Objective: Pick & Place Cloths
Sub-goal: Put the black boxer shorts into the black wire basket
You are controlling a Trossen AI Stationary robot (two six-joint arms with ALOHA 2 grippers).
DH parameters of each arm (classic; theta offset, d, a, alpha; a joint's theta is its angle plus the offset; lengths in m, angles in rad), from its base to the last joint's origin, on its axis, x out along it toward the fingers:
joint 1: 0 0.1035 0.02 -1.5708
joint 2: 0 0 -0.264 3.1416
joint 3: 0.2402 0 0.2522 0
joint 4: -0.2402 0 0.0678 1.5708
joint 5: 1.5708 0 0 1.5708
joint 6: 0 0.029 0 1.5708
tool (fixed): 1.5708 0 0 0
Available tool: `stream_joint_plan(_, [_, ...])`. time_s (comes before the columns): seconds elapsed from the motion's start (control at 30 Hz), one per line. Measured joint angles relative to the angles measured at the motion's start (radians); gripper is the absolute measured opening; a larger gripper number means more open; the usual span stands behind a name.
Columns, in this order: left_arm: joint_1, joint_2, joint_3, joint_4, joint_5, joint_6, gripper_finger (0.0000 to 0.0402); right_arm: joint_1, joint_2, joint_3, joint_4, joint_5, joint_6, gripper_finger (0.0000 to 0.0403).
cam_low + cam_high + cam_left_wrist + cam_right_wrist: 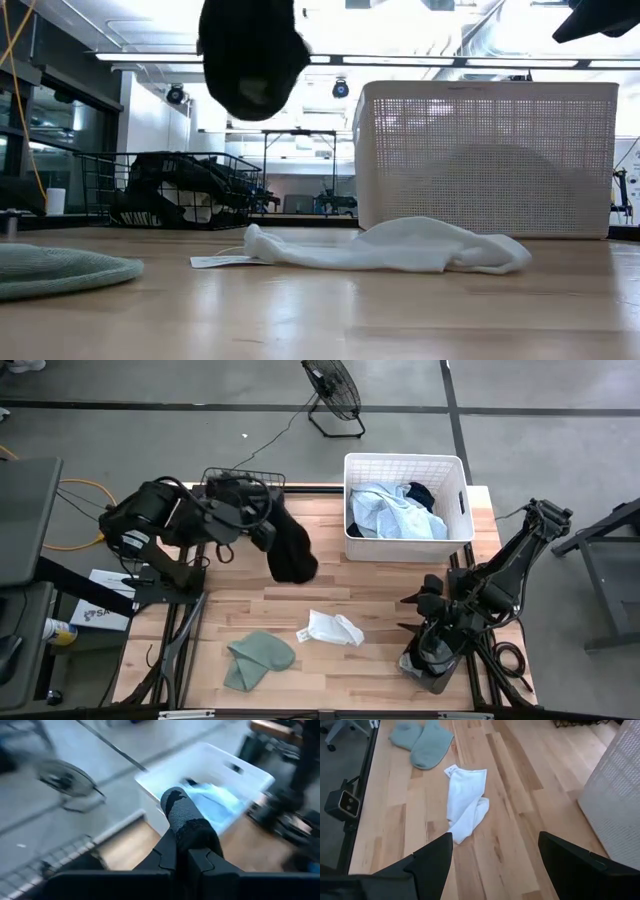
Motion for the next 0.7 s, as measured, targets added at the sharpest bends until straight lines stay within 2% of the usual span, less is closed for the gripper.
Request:
stream_joint_plan(0.17, [0.0,-0.004,0.0,-0.063,-0.194,-0.034,0.0,-0.004,0.0,0.0,0.002,0.007,0.002,0.0286])
stream_joint_plan(0.27, [0.033,-0.004,-0.005,-0.06,-0.255,-0.04,0.0,-0.018,0.0,0.0,0.003,0.006,0.012,0.0286])
stream_joint_plan(0.43, [0.146,-0.004,-0.005,-0.06,-0.24,0.018,0.0,-0.052,0.0,0.0,0.005,0.004,0.021,0.0286])
stream_joint_plan(0.7, [0.35,-0.003,-0.005,-0.059,-0.139,0.124,0.0,-0.093,0.0,0.0,0.009,-0.001,0.029,0.0286])
